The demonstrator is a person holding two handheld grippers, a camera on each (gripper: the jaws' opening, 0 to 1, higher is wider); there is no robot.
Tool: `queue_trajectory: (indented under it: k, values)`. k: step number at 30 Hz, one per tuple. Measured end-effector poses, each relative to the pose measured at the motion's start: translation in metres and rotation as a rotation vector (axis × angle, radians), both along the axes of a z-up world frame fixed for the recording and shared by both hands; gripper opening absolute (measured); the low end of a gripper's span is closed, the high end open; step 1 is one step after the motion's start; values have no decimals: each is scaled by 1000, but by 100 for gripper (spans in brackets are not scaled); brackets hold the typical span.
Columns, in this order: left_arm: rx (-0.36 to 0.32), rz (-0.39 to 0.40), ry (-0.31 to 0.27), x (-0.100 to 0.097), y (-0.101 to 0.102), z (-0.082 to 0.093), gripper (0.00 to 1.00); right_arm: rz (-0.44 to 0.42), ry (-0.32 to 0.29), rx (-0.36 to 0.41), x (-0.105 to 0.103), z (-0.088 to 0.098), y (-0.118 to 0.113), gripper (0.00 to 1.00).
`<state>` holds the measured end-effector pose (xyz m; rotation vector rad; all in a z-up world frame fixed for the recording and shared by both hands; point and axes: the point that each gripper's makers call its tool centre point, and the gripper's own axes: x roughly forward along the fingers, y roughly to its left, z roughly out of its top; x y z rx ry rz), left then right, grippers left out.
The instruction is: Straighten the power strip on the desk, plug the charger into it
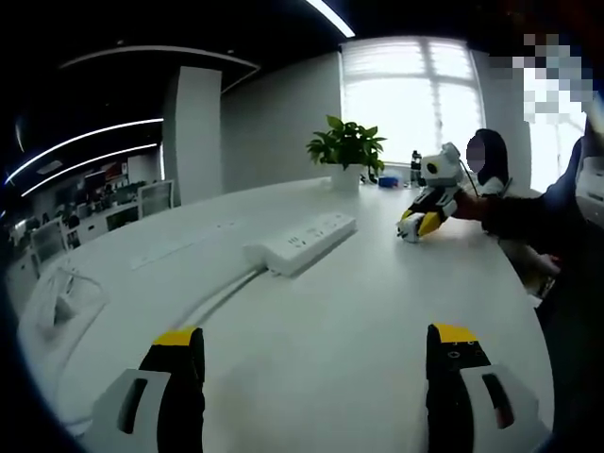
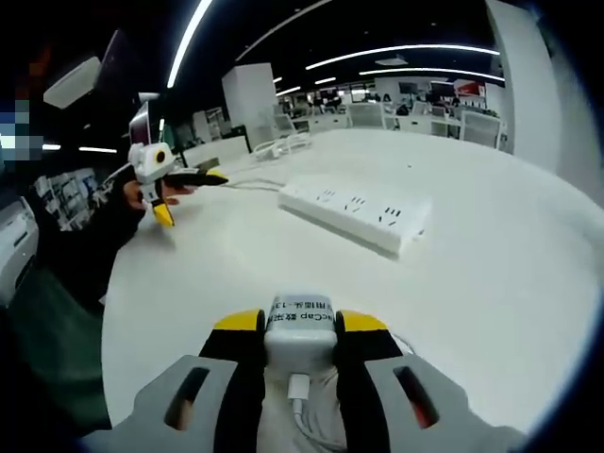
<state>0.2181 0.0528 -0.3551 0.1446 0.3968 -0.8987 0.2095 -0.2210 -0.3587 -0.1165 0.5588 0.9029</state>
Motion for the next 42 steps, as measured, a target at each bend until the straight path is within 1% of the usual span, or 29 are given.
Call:
queue_trajectory:
  k: [4,9,12,17,20,22,25,27,32,36,42]
  values:
    - [-3,1,-7,1,0,1,99,-13,1,-5,-2,7,0,26]
    - [-10,6,-10,2,1,3,99,-35,9,-17,0,5,-3,26]
    - [-9,1,-11,1,1,2,99,-48,13,-17,1,8,-4,26]
    - [-15,4,-12,1,2,3,99,-68,7,-23,2,18,-6,26]
    - [-28,-2,-23,0,1,5,99,-84,10,11,1,26,-5,26]
    - [-29,-6,-25,0,0,6,99,-88,9,15,-1,28,-4,26]
    - [-34,-7,-22,-1,-1,7,99,-103,-1,-14,1,30,-10,26]
    - [-30,-9,-22,-1,-1,6,99,-108,-12,-20,1,32,-15,26]
    - [-31,-12,-20,-3,-2,5,99,-145,13,-32,-6,27,-32,26]
    - [-34,-9,-21,-3,-1,6,99,-156,14,-38,-14,27,-34,26]
    - [-39,-15,-29,-6,-3,8,99,-167,22,-59,-26,22,-35,26]
